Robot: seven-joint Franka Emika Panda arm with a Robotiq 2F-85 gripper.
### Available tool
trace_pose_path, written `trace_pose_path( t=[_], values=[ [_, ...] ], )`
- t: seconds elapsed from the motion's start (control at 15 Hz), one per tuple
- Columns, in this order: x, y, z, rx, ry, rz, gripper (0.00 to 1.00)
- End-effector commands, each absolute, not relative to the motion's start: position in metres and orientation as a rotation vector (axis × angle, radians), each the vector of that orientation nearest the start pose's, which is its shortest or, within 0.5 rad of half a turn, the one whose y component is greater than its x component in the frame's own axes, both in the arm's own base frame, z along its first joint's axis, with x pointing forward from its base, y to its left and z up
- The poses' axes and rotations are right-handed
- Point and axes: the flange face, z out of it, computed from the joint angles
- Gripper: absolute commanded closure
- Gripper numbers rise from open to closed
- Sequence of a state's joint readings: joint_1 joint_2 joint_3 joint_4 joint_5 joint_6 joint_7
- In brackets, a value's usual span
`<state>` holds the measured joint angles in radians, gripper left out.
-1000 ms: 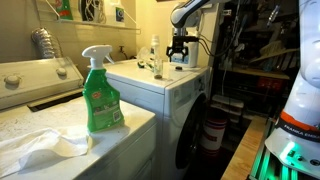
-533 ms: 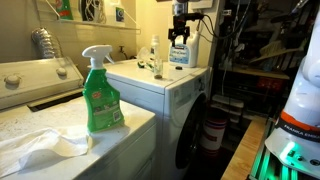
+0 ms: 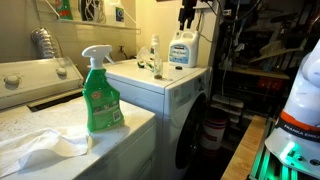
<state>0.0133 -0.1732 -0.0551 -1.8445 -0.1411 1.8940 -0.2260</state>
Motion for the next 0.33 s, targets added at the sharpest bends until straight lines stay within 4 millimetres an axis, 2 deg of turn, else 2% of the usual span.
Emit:
trace_pose_path(
  t=[0.0,0.27],
  values=[
    [0.519,-0.034,0.624,-3.245,-0.398,-0.348,0.0],
    [0.508,-0.034,0.627,-3.228,-0.445,-0.353,0.0]
  ],
)
